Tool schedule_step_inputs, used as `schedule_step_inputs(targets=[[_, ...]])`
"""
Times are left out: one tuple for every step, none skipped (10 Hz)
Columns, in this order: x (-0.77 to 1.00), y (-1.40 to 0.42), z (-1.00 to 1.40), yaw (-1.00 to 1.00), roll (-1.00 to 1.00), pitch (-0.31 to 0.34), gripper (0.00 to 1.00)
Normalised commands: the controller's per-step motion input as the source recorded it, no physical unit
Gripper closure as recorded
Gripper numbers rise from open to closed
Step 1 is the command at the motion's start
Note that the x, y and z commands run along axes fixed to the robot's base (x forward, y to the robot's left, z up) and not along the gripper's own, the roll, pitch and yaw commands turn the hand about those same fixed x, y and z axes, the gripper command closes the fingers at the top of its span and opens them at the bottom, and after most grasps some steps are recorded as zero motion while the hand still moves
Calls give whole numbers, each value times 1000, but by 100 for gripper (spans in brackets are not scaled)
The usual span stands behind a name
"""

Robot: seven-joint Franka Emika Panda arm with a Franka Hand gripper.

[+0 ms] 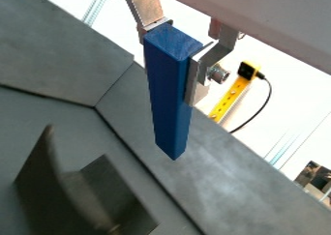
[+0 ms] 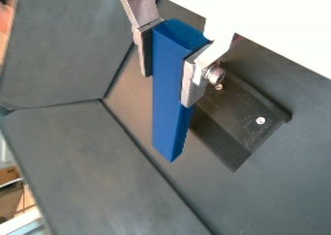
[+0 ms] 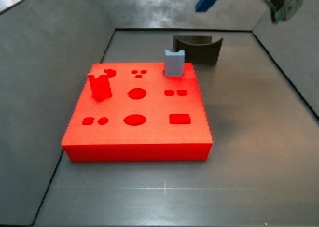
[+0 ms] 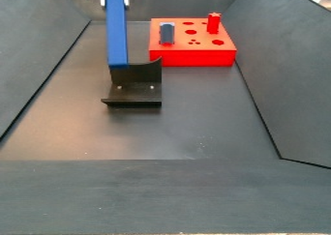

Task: Pick up the rectangle object. Move up. Place the rectangle object on the fixture. Regrasp the rectangle object. Move to above the board. Insert the rectangle object.
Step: Move to above the board.

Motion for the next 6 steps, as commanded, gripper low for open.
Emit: schedule_step_inputs(targets=[[59, 90, 1000, 19, -41, 68, 100], [56, 83, 1000, 23, -42, 80, 100], [52, 72, 1000, 34, -47, 98, 100], [51, 66, 1000, 40, -48, 105, 100], [49, 53, 1000, 55, -49, 115, 100], [47, 47, 1000, 62, -47, 119, 100]])
